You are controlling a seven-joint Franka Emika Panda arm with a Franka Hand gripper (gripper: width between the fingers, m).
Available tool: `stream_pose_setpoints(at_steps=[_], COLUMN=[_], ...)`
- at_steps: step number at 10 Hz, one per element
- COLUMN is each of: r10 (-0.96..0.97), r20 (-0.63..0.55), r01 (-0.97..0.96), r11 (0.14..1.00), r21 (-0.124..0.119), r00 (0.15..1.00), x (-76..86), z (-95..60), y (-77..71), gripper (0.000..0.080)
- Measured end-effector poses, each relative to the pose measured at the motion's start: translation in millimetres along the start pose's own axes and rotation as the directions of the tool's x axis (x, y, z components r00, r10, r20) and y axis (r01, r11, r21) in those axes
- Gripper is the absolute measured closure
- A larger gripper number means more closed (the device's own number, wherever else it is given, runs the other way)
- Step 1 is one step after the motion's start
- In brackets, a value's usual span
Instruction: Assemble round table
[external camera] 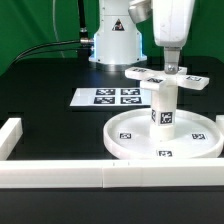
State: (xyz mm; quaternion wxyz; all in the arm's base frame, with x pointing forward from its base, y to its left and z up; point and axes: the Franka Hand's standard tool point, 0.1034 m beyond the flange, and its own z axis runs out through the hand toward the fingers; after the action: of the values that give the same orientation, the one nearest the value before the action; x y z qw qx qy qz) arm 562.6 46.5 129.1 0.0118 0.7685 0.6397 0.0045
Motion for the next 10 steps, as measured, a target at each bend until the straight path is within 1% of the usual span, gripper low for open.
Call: stream_pose_setpoints(at_steps=[1, 2, 3, 7, 10], r10=[-0.126, -0.254, -0.329, -0.482, -0.472], r20=[0.01, 0.027, 0.043, 0.064, 0.063], r01=[0.126, 0.255, 0.331, 0.484, 0.474], r11=[0.992, 0.967, 0.943, 0.875, 0.881], r21=[-0.017, -0.029, -0.039, -0.027, -0.021], r00=[0.992, 0.967, 0.943, 0.874, 0.88], x=[-1.2, -1.6, -0.4, -6.0, -7.4], z=[0.6, 0.9, 0.7, 0.8, 4.4], y=[1.8, 3.1, 4.5, 5.7, 4.4], gripper=[0.015, 0.015, 0.015, 0.015, 0.015])
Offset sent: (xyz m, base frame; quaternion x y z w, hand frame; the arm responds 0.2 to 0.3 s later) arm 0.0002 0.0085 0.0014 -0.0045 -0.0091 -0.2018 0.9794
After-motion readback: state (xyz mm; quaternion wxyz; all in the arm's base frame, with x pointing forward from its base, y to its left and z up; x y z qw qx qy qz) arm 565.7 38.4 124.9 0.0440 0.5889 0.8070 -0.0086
